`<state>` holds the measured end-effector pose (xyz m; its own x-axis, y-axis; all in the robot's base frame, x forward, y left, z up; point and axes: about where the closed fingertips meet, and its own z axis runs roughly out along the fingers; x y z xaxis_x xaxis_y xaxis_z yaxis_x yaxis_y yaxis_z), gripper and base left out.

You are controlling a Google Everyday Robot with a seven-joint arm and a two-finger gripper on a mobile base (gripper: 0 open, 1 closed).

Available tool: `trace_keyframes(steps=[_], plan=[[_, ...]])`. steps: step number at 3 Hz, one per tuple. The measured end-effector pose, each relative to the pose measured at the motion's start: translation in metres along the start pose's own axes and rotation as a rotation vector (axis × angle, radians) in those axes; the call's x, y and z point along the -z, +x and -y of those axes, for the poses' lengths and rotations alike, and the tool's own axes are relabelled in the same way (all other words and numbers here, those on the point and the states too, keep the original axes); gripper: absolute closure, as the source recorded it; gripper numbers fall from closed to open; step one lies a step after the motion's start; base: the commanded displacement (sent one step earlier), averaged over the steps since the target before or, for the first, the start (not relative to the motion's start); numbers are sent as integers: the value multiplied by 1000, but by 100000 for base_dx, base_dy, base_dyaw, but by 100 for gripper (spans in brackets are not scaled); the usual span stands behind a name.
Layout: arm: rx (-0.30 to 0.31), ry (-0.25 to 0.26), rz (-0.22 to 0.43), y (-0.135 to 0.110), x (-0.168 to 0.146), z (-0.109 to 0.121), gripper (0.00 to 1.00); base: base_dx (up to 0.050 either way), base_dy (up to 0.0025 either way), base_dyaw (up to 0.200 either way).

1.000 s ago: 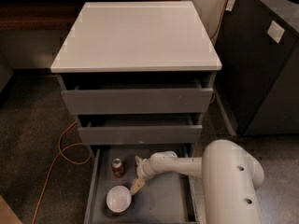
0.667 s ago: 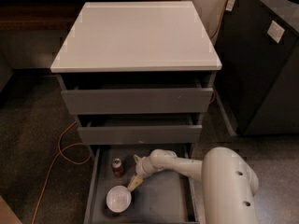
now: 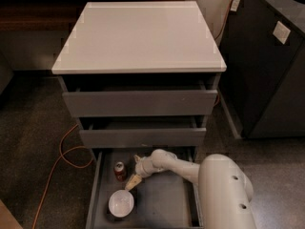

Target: Pick coke can from bottom drawer and place on counter

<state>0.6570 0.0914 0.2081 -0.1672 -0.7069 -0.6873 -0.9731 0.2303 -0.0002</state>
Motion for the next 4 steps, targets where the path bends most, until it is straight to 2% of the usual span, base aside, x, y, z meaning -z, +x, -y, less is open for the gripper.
trace_keyframes(steps=[2,4], plan=[[-41,12,60,-20,-30,15,0,0,0,0],[-49,-4,97,-33,-49,20,0,0,0,0]])
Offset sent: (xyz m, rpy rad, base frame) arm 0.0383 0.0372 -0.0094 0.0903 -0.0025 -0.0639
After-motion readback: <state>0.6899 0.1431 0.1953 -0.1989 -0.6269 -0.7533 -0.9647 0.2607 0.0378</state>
